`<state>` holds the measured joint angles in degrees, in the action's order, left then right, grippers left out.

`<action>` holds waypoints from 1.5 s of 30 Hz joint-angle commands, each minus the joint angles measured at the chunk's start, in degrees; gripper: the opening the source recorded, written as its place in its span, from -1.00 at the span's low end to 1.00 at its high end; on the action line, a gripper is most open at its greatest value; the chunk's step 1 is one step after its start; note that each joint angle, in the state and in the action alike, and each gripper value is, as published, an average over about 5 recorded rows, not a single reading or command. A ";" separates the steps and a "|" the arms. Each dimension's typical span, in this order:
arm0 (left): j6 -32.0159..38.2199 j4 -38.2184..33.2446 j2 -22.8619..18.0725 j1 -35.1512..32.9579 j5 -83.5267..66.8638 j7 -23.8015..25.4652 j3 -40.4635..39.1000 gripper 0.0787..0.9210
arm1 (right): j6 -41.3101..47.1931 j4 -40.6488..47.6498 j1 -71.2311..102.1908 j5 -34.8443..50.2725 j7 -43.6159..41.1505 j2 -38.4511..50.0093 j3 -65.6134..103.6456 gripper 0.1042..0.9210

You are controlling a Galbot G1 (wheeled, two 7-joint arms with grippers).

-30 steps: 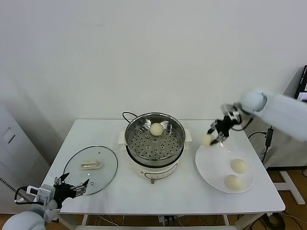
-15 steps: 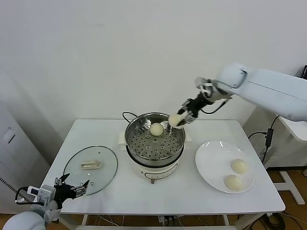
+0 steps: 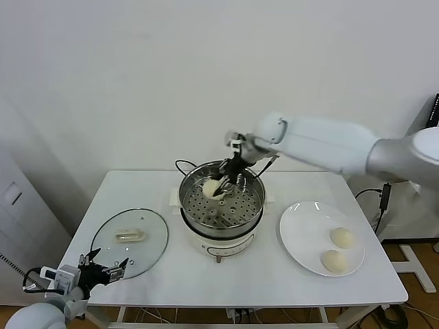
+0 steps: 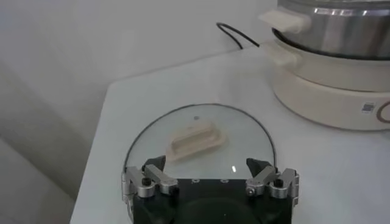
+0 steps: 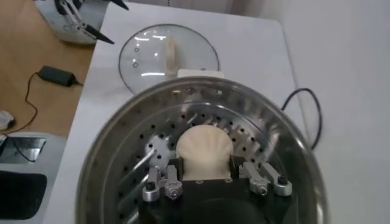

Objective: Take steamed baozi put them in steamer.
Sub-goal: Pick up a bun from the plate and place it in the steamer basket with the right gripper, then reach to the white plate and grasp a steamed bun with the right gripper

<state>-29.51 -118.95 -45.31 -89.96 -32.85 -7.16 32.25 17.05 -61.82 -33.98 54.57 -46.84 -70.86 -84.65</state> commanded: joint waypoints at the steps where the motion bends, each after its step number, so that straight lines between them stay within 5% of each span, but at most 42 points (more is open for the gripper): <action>1: -0.16 -0.15 -0.21 -0.17 0.02 -0.02 0.31 0.77 | 2.38 5.00 6.07 -1.65 3.95 -5.85 1.02 -0.09; 7: -0.13 -0.20 -0.24 -0.16 -0.20 0.00 0.62 0.77 | 3.17 6.60 7.50 -2.04 5.22 -6.21 1.86 -0.06; 14: -0.04 -0.05 -0.17 -0.23 -0.56 0.04 1.04 0.77 | 3.98 2.17 2.15 -1.54 1.73 -1.54 1.67 0.38; 20: 0.09 -0.32 -0.13 -0.57 -0.74 0.06 1.87 0.77 | 0.88 -6.85 -10.81 -9.37 -9.69 13.43 -1.24 0.72; 33: -0.06 -1.34 0.18 -0.53 -0.81 0.09 1.98 0.77 | -10.70 -19.22 -16.82 -28.85 -22.52 45.81 -11.98 0.76; 45: -0.13 -1.25 -0.07 -0.51 -0.78 0.10 2.18 0.77 | -16.86 -12.36 10.67 -43.74 -22.25 47.00 8.50 0.76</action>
<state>-29.62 -120.36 -45.37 -90.50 -33.62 -7.09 34.33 5.35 -75.68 -38.00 22.80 -66.20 -30.76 -86.33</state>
